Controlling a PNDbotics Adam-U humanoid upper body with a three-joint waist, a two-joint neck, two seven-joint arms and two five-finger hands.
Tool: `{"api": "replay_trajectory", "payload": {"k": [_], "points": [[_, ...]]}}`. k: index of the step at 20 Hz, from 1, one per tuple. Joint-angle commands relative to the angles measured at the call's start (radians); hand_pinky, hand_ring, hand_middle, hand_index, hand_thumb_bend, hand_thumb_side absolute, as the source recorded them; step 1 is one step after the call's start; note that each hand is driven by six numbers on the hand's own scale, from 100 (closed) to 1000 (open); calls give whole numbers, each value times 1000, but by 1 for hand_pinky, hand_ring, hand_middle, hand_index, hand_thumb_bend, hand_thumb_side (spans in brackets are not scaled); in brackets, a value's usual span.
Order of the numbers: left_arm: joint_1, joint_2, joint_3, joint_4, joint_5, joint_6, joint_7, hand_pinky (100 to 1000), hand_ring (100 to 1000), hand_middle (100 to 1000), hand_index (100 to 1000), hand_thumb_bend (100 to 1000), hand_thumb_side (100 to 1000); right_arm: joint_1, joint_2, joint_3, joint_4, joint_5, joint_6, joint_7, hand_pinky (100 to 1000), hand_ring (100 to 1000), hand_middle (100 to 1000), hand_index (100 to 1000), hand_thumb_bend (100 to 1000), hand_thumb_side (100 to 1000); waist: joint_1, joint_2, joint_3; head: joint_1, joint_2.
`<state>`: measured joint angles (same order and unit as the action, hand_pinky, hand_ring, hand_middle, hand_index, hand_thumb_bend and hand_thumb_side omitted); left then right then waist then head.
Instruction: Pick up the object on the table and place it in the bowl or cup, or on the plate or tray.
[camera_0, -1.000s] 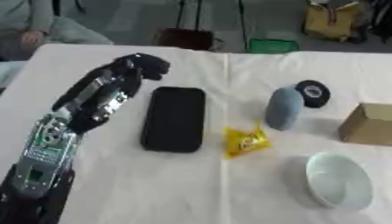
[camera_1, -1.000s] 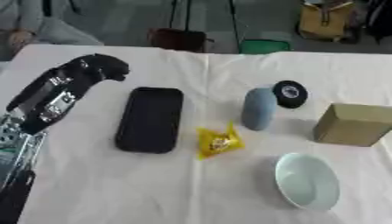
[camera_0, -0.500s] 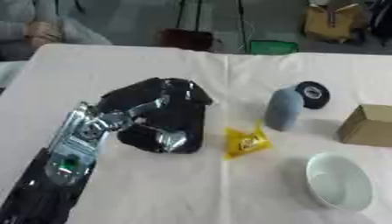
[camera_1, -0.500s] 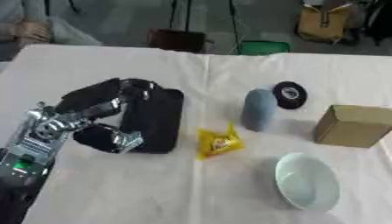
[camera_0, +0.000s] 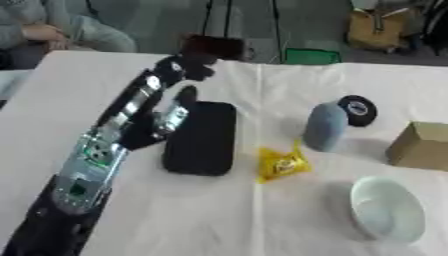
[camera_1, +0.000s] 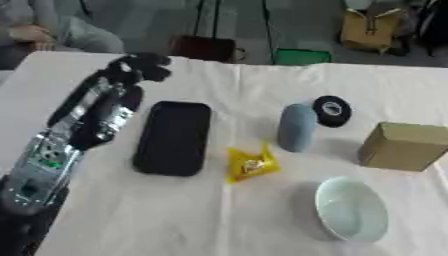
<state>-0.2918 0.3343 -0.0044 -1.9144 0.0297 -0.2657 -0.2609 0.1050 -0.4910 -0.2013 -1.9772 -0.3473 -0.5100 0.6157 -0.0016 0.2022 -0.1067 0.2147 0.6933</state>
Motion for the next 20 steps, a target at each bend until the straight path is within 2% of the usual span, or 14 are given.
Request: {"api": "replay_trajectory", "payload": {"k": [1, 6, 11, 12, 16, 20], "points": [[12, 17, 75, -52, 134, 62, 53, 822, 817, 864, 936, 154, 784, -8, -128, 4, -23, -4, -85, -2, 431, 472, 780, 795, 100, 491, -5, -19, 10, -19, -14], [29, -5, 96, -57, 164, 119, 85, 818, 805, 861, 938, 164, 806, -49, -254, 9, -23, 51, -128, -55, 506, 534, 835, 839, 100, 462, -11, -18, 33, -43, -20], [21, -18, 84, -60, 155, 128, 54, 817, 801, 852, 938, 155, 808, -84, -336, 2, 28, 187, -185, -119, 599, 616, 855, 860, 118, 412, -17, -9, 50, -60, -28], [18, -18, 76, -62, 153, 127, 42, 818, 801, 851, 939, 150, 809, -99, -362, -8, 67, 238, -203, -135, 650, 666, 863, 867, 155, 393, -19, -8, 57, -67, -30], [10, -21, 56, -63, 154, 119, -5, 819, 800, 844, 940, 142, 810, -149, -423, -3, 247, 447, -301, -228, 733, 751, 880, 879, 203, 386, -21, -2, 79, -84, -38], [4, -25, 47, -64, 161, 113, -38, 819, 800, 844, 941, 142, 809, -184, -452, 19, 388, 606, -369, -319, 773, 781, 886, 883, 221, 392, -20, 0, 98, -99, -43]]}}
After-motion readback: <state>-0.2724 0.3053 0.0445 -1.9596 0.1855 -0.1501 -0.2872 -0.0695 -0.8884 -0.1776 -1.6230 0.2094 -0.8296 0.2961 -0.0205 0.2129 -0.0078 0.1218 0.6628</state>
